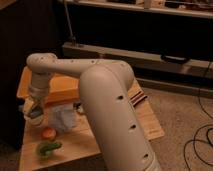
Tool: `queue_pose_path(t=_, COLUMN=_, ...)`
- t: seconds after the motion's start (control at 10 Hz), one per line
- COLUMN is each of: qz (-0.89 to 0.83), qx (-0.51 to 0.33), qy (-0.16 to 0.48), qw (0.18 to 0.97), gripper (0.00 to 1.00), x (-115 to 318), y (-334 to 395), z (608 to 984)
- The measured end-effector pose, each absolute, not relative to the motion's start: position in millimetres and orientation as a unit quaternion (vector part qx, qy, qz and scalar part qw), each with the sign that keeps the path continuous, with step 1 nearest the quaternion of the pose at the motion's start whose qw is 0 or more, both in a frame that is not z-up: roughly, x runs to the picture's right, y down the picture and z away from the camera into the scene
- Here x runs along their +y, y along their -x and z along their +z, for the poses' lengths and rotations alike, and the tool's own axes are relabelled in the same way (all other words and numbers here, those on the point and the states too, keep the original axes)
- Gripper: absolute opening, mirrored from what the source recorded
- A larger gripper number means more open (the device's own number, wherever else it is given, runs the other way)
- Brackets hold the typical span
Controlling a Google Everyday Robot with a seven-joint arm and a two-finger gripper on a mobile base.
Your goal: Place sponge in paper cup
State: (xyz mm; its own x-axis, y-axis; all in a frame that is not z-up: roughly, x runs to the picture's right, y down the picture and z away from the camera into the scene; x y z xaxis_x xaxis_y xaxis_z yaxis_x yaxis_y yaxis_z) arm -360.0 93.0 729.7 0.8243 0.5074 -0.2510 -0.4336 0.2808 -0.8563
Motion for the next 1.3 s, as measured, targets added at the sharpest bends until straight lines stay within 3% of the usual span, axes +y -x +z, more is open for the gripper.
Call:
queue_pose_path(t=0.6, qz=0.297, qx=-0.04, qy=0.514, qw=0.804, gripper=0.0, x=93.5, y=370.0, z=743.7)
queue_pose_path(t=1.3, qz=0.315, qx=-0.043, qy=0.448, qw=0.836, gripper=0.0, x=88.0, y=377.9, z=762.2)
